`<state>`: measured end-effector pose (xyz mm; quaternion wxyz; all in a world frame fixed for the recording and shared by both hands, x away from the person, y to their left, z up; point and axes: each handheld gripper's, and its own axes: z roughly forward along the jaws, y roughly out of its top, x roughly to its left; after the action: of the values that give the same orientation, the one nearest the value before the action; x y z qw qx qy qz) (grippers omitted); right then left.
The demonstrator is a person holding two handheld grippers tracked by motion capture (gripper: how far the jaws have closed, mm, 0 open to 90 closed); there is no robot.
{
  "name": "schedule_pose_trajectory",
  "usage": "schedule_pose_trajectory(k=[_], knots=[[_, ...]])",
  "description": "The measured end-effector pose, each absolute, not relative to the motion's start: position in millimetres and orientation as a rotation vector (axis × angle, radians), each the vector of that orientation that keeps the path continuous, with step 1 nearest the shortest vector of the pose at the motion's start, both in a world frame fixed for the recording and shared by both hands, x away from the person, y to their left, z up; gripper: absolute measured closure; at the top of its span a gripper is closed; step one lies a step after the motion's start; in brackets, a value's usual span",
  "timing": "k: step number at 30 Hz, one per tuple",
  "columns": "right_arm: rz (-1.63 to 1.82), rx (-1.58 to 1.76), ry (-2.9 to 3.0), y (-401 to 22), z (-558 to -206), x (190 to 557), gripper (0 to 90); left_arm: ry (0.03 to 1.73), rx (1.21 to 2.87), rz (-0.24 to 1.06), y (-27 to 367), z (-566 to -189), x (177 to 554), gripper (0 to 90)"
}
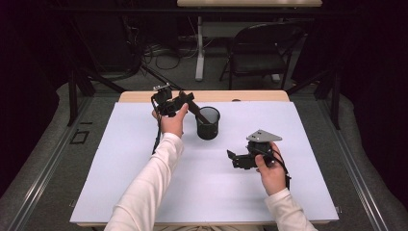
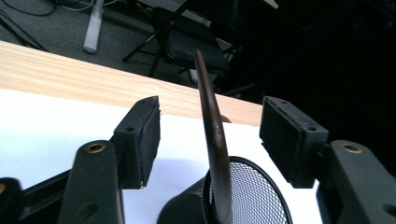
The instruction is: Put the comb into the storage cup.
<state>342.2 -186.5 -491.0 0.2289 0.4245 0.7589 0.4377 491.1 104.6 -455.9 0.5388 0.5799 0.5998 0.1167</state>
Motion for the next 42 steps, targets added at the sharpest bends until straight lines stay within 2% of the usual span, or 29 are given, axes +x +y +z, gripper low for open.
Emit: schedule_pose_trajectory(k=[13,42], knots=[[1.196,1.165,2.093,-187.0,-491.8,342.7,1.2,1.407,1.385,0.345,106.8,-449.5,488.1,27.8],[1.189,1.165,2.098,-186.0,-492.3,342.5,1.1,1.324,1.384,0.392,138.6,-426.5,481.2,30.9]])
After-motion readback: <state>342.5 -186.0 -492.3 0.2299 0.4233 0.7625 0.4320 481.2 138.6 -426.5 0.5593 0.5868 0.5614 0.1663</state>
